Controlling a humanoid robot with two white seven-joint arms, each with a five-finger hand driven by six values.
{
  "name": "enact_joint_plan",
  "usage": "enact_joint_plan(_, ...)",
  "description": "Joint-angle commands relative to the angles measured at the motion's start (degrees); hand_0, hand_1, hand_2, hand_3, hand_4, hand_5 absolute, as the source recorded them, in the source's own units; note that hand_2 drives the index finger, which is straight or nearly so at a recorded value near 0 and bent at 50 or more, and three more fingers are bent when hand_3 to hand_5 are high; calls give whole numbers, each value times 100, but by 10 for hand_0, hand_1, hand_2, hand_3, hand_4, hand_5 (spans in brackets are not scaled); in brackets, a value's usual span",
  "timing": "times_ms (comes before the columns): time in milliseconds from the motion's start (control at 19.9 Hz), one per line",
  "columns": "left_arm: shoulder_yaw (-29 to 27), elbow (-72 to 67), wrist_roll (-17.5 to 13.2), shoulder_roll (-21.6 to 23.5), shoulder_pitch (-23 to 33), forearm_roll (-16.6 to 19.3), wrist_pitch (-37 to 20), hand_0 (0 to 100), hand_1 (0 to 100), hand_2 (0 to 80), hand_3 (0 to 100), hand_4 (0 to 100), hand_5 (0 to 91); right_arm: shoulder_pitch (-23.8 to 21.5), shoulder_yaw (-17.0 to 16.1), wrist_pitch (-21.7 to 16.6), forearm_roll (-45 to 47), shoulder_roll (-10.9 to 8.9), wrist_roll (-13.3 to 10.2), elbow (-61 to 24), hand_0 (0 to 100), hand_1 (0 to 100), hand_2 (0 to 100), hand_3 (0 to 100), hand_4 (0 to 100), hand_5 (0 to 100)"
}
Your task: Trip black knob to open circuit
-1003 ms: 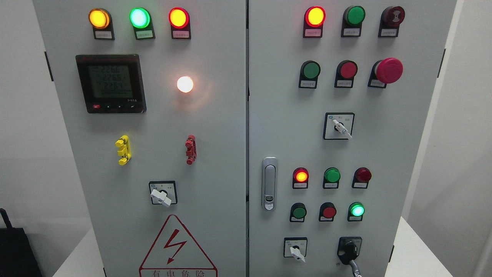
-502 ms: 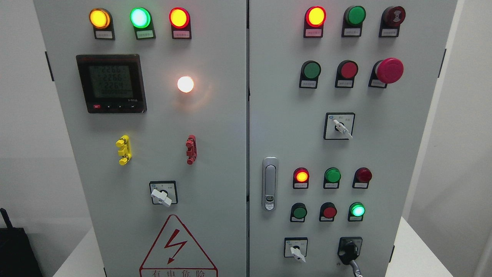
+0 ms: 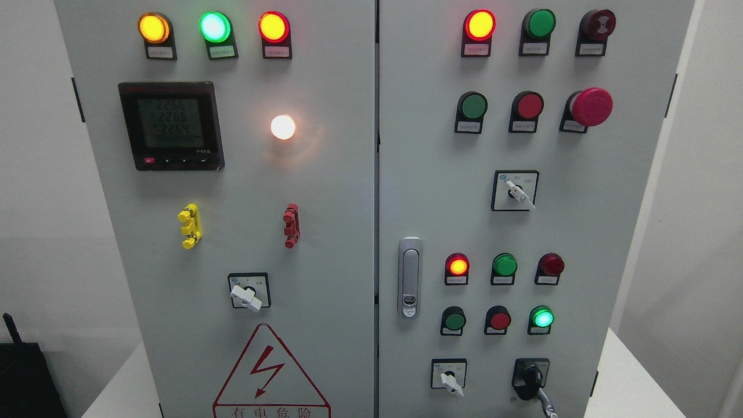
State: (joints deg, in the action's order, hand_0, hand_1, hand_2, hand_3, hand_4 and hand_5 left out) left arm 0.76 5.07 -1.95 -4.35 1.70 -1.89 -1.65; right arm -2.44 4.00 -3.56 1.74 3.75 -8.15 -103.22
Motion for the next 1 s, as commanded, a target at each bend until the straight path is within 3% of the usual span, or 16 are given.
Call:
enact_joint_plan(0, -5, -6, 2, -5, -11, -14, 7, 120, 389, 0, 0, 0, 0, 25, -30, -136, 10, -58, 130, -225, 960, 957, 0, 1000, 1000, 919)
enact_joint_plan(301, -5, -6, 2, -5, -3, -14, 7, 120, 389, 0, 0, 0, 0, -90, -127, -136, 186, -155, 130, -198, 969, 968, 0, 1000, 1000, 914)
enact_joint_plan(652, -5, -6, 2, -5, -3, -14, 7, 120, 389, 0, 0, 0, 0, -221, -119, -171, 309, -146, 130, -242, 1000, 1000, 0, 1000, 1000, 887)
enact_joint_plan(702, -5, -6, 2, -5, -3, -14, 7, 120, 389, 0, 0, 0, 0, -256, -110, -180, 335, -129, 130, -251, 1000, 988, 0, 1000, 965, 876)
enact_joint_plan(803, -5, -6, 2, -5, -3, -14, 7, 120, 389, 0, 0, 0, 0, -327, -92, -189, 335, -111, 130, -294, 993, 912, 0, 1000, 895, 840)
enact_joint_plan(903, -5, -6, 2, -5, -3, -14, -2, 120, 389, 0, 0, 0, 0, -397, -57, -198, 335, -111, 112, -304, 795, 701, 0, 976, 836, 748)
enact_joint_plan(953, -5, -6, 2, -5, -3, -14, 7, 120, 389, 0, 0, 0, 0, -424, -48, -198, 335, -103, 86, -347, 758, 655, 0, 958, 812, 708)
